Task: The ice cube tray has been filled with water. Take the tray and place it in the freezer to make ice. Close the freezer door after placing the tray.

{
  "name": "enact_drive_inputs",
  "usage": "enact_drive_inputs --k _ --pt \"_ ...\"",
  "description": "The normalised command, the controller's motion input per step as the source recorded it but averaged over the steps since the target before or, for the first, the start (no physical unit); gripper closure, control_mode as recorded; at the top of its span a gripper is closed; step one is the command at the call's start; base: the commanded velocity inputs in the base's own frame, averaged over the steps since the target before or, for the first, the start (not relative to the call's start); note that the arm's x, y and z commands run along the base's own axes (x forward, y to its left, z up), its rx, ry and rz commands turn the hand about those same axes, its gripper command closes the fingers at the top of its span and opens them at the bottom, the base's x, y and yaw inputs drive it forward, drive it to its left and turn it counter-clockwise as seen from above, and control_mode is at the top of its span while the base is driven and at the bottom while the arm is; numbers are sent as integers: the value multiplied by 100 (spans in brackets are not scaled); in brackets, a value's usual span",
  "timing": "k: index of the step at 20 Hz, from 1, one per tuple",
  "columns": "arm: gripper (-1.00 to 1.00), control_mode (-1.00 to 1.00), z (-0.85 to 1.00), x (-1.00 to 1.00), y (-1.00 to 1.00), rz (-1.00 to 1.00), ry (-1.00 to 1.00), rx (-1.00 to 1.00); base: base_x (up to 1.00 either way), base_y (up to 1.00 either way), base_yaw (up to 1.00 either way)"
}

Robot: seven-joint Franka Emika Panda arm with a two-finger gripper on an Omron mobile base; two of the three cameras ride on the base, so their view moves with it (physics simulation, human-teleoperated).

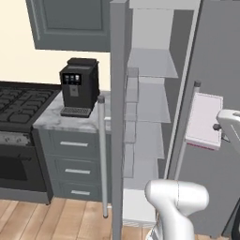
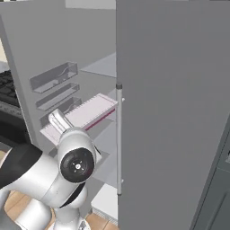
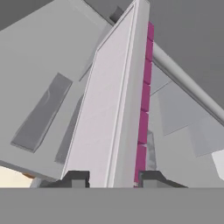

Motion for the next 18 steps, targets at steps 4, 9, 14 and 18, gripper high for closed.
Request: enact_drive_inputs --k 4,9,14,18 --pt "100 100 0 0 0 0 0 0 0 0 8" --pt "100 100 0 0 0 0 0 0 13 0 12" --pt "100 100 0 0 0 0 0 0 1 -1 17" --pt "100 -100 0 0 1 7 0 0 0 0 3"
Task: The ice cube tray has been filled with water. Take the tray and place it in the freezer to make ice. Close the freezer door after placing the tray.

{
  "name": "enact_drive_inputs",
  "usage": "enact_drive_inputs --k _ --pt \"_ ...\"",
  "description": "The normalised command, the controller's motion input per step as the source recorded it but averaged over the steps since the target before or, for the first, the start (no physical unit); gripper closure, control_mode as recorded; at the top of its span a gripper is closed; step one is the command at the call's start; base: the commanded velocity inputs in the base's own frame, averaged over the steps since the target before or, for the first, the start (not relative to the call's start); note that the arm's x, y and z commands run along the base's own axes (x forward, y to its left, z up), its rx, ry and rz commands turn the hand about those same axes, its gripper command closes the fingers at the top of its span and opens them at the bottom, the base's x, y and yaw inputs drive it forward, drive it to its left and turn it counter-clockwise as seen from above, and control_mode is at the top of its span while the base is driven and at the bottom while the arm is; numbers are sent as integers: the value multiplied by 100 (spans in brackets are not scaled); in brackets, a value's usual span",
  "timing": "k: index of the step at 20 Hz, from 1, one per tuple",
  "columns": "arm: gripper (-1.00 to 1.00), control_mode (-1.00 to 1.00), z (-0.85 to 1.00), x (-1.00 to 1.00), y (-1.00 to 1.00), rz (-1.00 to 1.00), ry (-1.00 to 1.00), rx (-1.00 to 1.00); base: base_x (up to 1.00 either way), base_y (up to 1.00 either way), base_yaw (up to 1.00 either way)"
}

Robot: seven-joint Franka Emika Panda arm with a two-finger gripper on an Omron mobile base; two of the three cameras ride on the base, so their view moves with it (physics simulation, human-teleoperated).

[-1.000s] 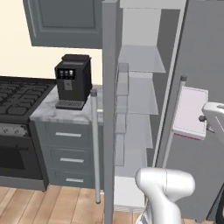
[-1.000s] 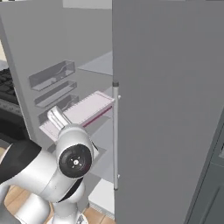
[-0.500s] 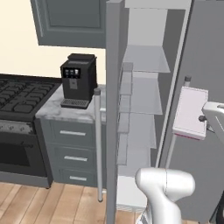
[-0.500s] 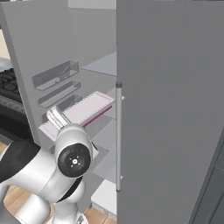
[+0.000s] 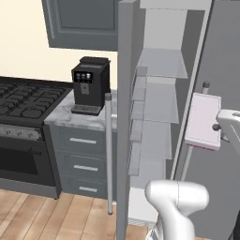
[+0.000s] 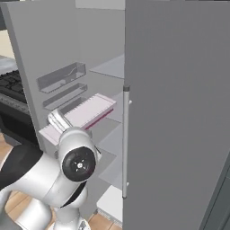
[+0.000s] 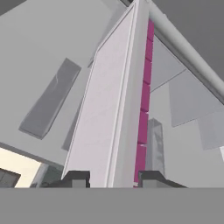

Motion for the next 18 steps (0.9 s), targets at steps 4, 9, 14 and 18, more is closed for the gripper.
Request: enact_drive_inputs --k 4,9,14,18 --pt "100 -100 33 -11 7 5 -4 -4 0 0 0" --pt "100 -100 48 0 0 2 0 -2 0 0 0" --pt "100 -100 29 22 1 0 3 -4 0 0 0" --pt "100 -100 17 42 2 0 4 -5 0 0 0"
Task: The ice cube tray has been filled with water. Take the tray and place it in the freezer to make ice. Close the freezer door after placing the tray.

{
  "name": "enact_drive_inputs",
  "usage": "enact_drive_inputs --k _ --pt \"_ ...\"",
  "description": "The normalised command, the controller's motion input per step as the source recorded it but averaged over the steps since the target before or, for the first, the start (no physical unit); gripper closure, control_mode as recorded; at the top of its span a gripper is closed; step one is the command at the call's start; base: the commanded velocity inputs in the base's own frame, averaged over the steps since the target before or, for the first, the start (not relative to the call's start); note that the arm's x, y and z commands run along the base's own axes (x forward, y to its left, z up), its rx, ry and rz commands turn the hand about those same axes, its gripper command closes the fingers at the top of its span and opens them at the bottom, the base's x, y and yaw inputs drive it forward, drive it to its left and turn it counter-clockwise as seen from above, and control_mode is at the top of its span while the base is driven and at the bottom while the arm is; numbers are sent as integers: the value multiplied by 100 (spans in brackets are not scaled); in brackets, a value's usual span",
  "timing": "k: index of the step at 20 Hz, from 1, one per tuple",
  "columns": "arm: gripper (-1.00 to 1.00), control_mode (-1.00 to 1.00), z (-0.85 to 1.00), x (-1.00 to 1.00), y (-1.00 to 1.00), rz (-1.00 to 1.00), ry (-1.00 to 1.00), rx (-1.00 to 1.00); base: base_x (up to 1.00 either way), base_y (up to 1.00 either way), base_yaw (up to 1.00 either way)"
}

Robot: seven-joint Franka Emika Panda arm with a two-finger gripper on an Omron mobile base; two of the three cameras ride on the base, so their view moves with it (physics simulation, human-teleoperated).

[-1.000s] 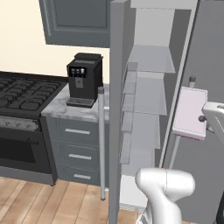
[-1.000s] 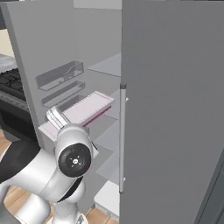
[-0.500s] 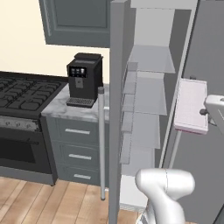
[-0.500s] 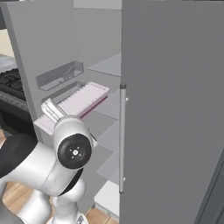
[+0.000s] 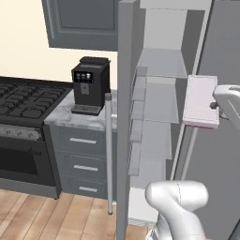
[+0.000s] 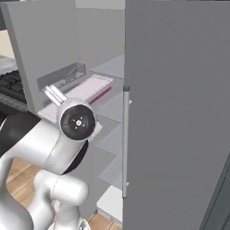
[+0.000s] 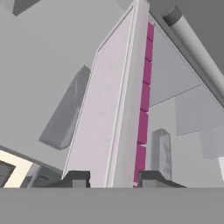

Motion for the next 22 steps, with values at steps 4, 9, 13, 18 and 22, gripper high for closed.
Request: enact_drive_inputs --k 4,9,13,18,22 --pt "100 -100 1 85 2 0 9 -3 0 0 0" --pt "100 -100 17 29 0 0 -1 -5 0 0 0" --pt "100 -100 26 12 0 -1 0 -9 0 0 0" --pt "100 -100 25 25 0 0 7 -9 0 0 0" --pt "100 -100 14 27 -5 0 2 -6 0 0 0"
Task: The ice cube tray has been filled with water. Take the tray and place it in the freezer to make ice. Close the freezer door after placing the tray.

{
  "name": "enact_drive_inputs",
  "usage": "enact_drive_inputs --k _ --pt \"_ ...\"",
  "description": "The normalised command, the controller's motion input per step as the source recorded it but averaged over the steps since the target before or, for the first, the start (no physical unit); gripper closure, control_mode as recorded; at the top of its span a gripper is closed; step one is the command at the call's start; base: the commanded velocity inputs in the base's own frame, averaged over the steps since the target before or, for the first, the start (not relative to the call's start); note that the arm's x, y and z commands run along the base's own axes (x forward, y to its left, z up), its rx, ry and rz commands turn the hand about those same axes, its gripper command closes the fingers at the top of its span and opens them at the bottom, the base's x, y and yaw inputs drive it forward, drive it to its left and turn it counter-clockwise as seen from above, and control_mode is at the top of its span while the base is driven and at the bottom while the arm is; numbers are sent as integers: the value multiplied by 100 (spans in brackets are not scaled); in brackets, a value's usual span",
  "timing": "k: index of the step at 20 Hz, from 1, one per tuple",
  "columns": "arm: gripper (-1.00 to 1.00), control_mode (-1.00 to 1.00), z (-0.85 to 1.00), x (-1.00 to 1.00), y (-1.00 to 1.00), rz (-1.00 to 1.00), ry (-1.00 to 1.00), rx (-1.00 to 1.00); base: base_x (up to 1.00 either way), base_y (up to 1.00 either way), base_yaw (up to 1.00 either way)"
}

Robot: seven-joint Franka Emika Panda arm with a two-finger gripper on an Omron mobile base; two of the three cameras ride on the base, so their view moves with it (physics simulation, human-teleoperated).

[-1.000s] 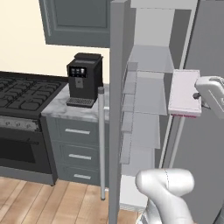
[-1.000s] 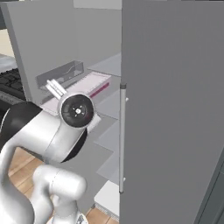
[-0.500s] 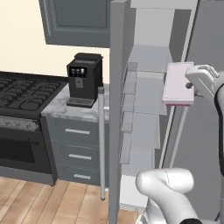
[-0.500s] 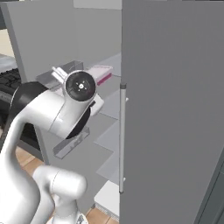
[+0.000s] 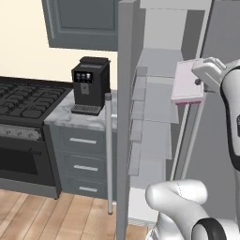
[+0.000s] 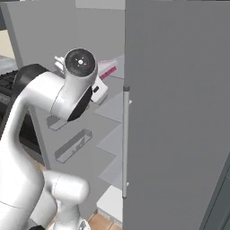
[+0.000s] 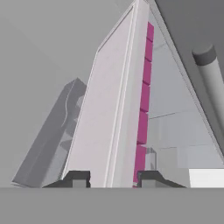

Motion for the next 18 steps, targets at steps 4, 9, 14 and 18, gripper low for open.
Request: enact_drive_inputs --k 4,9,14,18 --pt "100 -100 3 30 -2 0 0 -4 0 0 0" --pt "100 -100 0 33 2 0 0 -13 0 0 0" --pt "100 -100 0 46 1 0 -1 -8 0 0 0" --pt "100 -100 7 57 0 0 11 -6 0 0 0"
